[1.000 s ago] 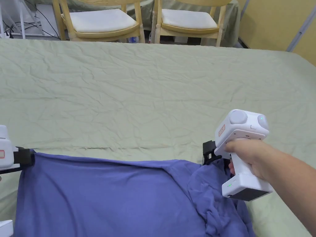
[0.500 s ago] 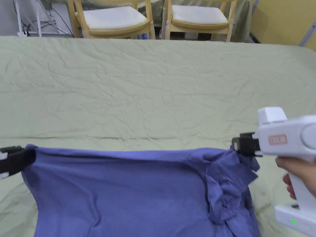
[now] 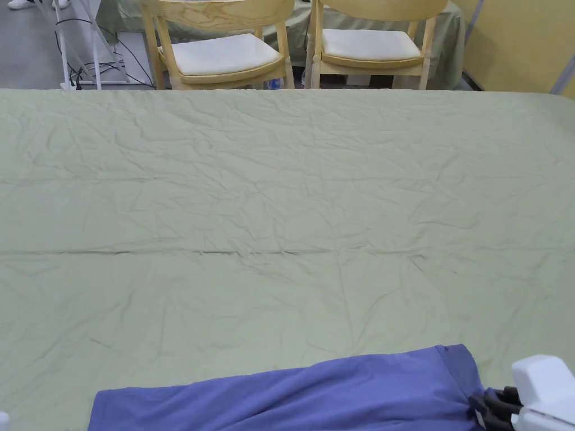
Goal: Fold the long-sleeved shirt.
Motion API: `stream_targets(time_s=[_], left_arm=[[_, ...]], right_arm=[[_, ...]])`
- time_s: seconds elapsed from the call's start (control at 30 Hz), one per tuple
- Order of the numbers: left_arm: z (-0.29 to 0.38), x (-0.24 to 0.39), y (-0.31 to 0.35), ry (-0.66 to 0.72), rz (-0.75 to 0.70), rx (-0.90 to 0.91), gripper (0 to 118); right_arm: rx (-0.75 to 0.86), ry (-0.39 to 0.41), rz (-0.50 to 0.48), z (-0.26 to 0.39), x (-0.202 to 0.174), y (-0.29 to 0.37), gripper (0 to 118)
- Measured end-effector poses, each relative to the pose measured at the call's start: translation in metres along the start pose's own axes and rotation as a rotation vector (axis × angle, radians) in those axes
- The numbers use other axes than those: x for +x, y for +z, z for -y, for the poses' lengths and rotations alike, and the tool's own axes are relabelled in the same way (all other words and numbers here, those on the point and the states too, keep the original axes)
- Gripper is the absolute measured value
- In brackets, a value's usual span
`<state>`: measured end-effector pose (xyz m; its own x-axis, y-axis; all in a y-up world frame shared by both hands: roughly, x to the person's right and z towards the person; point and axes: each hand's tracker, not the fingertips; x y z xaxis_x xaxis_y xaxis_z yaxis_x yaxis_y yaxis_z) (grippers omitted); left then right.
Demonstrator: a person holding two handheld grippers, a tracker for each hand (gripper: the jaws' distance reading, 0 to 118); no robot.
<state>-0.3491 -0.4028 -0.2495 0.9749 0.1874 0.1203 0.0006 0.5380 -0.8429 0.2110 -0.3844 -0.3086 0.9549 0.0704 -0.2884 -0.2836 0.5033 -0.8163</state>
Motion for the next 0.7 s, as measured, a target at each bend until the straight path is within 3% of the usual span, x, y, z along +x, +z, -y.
stream_targets(time_s=[0.2, 0.33, 0.4, 0.47, 0.5, 0.53, 0.6, 0.63, 0.7], left_arm=[[0.028, -0.003, -0.030, 0.041, -0.035, -0.102, 0], [0.030, -0.003, -0.041, 0.077, -0.053, -0.095, 4], [0.034, -0.005, -0.046, 0.068, -0.065, -0.095, 21], [0.029, -0.007, -0.037, 0.108, -0.116, -0.059, 103], [0.028, -0.006, -0.030, 0.152, -0.166, -0.040, 114], [0.026, -0.007, -0.019, 0.195, -0.180, -0.009, 118], [0.020, -0.007, 0.018, 0.279, -0.104, 0.156, 114], [0.022, -0.002, 0.034, 0.336, -0.072, 0.203, 110], [0.023, 0.005, 0.055, 0.366, -0.058, 0.219, 113]], right_arm=[[-0.082, -0.040, 0.017, 0.025, -0.006, -0.015, 21], [-0.093, 0.004, 0.063, 0.029, -0.015, -0.032, 25], [-0.085, -0.017, 0.060, 0.029, -0.016, -0.036, 45], [-0.075, -0.079, 0.098, 0.025, -0.009, -0.035, 95], [-0.071, -0.110, 0.137, 0.024, -0.004, -0.031, 101], [-0.067, -0.144, 0.160, 0.026, -0.001, -0.021, 107], [0.003, -0.197, 0.107, 0.025, 0.007, 0.006, 118], [0.067, -0.239, 0.078, 0.024, 0.007, 0.021, 118], [0.140, -0.310, 0.024, 0.024, 0.006, 0.053, 118]])
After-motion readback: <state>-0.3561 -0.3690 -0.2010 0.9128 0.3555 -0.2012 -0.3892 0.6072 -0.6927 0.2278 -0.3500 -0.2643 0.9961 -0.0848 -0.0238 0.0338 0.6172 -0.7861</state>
